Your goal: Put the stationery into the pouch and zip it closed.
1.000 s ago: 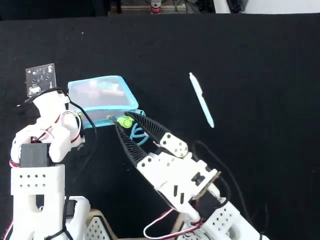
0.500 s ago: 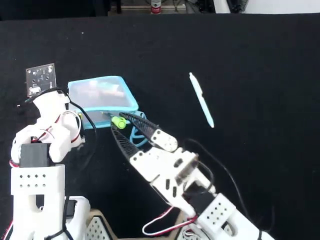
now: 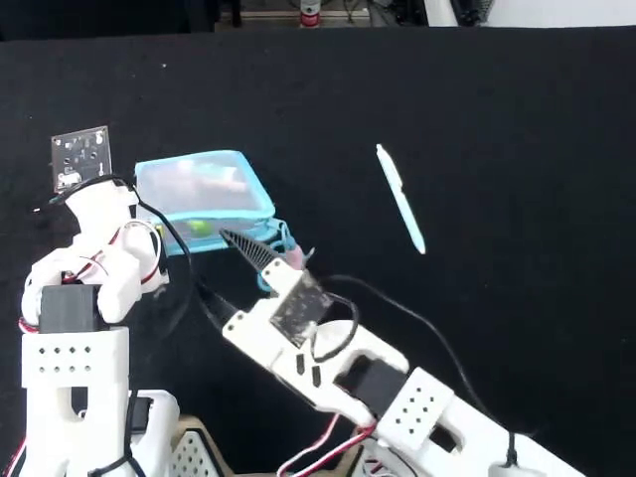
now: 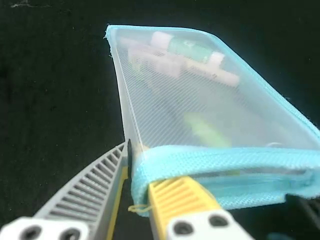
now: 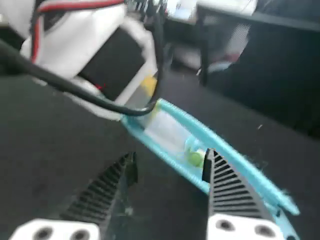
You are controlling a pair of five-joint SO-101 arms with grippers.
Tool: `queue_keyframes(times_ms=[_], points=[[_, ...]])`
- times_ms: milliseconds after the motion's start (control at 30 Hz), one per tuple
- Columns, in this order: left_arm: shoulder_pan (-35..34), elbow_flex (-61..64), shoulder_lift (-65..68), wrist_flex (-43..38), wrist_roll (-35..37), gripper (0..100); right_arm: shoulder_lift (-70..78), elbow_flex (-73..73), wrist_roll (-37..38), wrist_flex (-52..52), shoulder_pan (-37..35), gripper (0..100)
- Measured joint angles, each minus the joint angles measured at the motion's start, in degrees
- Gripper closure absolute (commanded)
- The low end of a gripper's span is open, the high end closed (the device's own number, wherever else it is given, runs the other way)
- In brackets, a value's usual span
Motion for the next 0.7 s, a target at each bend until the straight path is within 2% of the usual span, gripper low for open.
queue_keyframes(times_ms=[200, 367, 500, 700], points=[[0.0, 0.5, 0.0, 0.0, 0.0, 97, -7.1, -5.1, -0.1, 16.0, 0.9, 91.3], [0.0, 0.5, -0.1, 0.0, 0.0, 97, -19.3, -7.6, -0.4, 24.6, 12.8, 89.2], [0.0, 0.5, -0.1, 0.0, 0.0, 97, -23.0, -11.8, -5.5, 31.3, 24.1, 86.1], [0.0, 0.5, -0.1, 0.0, 0.0, 97, -15.6, -19.5, -6.9, 36.7, 26.7, 86.3]])
